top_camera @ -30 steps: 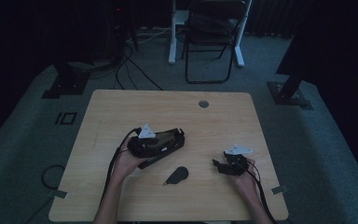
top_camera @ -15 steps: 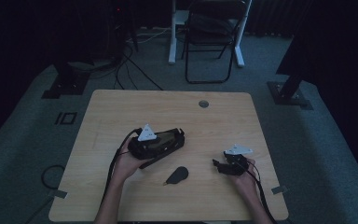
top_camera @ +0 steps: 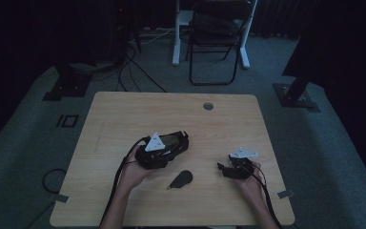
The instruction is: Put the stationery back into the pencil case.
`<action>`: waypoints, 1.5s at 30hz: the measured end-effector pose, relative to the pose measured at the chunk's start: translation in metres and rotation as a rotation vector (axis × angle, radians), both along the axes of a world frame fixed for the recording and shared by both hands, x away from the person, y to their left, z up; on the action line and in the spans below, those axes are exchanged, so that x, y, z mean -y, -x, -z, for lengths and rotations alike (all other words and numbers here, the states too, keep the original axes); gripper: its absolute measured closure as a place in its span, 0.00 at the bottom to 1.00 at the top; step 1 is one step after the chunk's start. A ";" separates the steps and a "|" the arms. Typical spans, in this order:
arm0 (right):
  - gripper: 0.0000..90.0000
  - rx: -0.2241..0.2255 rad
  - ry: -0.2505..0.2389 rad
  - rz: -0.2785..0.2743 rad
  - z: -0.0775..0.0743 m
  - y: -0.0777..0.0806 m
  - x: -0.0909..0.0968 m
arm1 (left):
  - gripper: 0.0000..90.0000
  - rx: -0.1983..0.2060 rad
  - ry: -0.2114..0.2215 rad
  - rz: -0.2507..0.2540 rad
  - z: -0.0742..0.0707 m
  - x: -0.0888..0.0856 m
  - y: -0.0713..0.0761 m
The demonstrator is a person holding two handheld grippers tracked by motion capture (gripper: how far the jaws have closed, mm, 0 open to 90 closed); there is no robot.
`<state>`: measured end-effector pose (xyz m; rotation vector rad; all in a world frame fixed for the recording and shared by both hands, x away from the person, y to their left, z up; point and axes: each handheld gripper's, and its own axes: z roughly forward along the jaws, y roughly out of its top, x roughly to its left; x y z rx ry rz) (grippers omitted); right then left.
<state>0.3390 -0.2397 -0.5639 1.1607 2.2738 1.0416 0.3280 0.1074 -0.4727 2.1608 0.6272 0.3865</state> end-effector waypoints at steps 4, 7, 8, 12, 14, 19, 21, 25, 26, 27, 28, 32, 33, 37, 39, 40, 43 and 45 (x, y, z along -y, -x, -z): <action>0.39 0.000 0.000 0.000 0.000 0.000 0.000 | 0.65 -0.008 -0.017 0.017 0.004 0.004 0.004; 0.39 0.000 0.000 0.000 0.000 0.000 0.000 | 0.65 -0.019 -0.018 0.020 0.007 0.004 0.007; 0.39 0.000 0.000 0.000 0.000 0.000 0.000 | 0.65 -0.023 -0.018 0.019 0.009 0.004 0.008; 0.39 0.000 0.000 0.000 0.000 0.000 0.000 | 0.65 -0.038 -0.029 0.020 0.014 0.003 0.010; 0.39 0.000 -0.002 0.003 0.000 0.000 0.000 | 0.65 -0.044 -0.032 0.021 0.017 0.002 0.011; 0.42 0.002 -0.002 0.002 0.000 0.003 -0.001 | 0.65 -0.060 -0.031 0.017 0.023 0.000 0.014; 0.44 -0.002 0.002 -0.005 -0.001 0.005 -0.003 | 0.65 -0.065 -0.032 0.017 0.025 -0.001 0.015; 0.44 0.005 0.008 -0.033 -0.004 0.012 -0.010 | 0.65 -0.081 -0.031 0.014 0.031 -0.002 0.016; 0.44 0.009 0.006 -0.041 -0.005 0.014 -0.012 | 0.65 -0.086 -0.028 0.014 0.033 -0.002 0.016; 0.44 0.008 -0.005 -0.049 -0.007 0.015 -0.013 | 0.65 -0.090 -0.031 0.014 0.034 -0.003 0.016; 0.44 0.008 -0.005 -0.049 -0.007 0.015 -0.013 | 0.65 -0.090 -0.031 0.014 0.034 -0.003 0.016; 0.43 0.018 -0.036 -0.089 -0.016 0.026 -0.026 | 0.66 -0.116 -0.031 0.011 0.042 -0.003 0.016; 0.43 0.021 -0.033 -0.104 -0.017 0.028 -0.030 | 0.66 -0.118 -0.030 0.012 0.043 -0.003 0.016; 0.43 0.027 -0.030 -0.137 -0.021 0.037 -0.042 | 0.66 -0.128 -0.022 0.010 0.045 -0.004 0.017; 0.43 0.034 -0.028 -0.153 -0.023 0.043 -0.048 | 0.66 -0.134 -0.021 0.011 0.048 -0.004 0.017; 0.43 0.038 -0.027 -0.162 -0.023 0.045 -0.051 | 0.66 -0.138 -0.023 0.011 0.049 -0.004 0.017; 0.42 0.047 -0.021 -0.183 -0.025 0.049 -0.059 | 0.66 -0.146 -0.032 0.015 0.053 -0.002 0.016; 0.42 0.051 -0.020 -0.193 -0.025 0.050 -0.063 | 0.66 -0.157 -0.034 0.017 0.057 -0.001 0.016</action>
